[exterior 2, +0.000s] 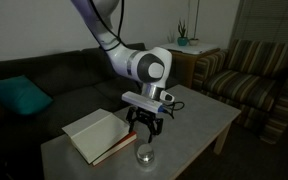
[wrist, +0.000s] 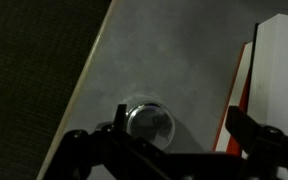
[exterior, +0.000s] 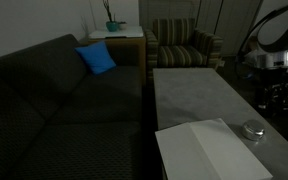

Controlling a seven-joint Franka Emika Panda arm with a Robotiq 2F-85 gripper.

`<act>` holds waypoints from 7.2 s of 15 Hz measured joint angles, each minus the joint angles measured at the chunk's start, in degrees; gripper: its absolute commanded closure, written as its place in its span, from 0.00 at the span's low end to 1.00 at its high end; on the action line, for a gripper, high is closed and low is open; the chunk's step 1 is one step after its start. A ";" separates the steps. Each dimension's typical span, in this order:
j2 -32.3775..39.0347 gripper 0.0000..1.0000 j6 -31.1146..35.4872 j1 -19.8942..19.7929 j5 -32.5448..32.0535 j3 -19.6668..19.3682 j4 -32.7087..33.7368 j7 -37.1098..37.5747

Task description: Remove the lid from the bottle, put the lid on the table, pick up the lid and put it back on the bottle

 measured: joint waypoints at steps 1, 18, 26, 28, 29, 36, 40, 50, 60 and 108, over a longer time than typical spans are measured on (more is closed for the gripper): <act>0.24 0.00 0.00 -0.01 0.00 0.03 0.16 -0.20; 13.02 0.00 1.04 1.46 -2.84 -0.95 14.03 -0.32; 17.03 0.00 -0.44 1.93 -3.58 -1.16 18.62 -0.35; 17.05 0.00 -0.46 1.88 -3.35 -1.02 18.62 -0.13; 17.09 0.00 -0.46 1.81 -3.14 -0.84 18.60 -0.07; 17.22 0.00 -0.46 1.62 -2.04 -0.66 17.91 3.78; 17.22 0.00 -0.40 1.59 -1.94 -1.32 17.79 8.68; 17.25 0.00 5.56 -4.45 6.53 2.85 15.91 6.01; 17.23 0.00 6.79 -1.48 6.26 0.93 16.12 10.56; 7.76 0.56 -3.09 5.10 6.07 -2.17 5.34 13.82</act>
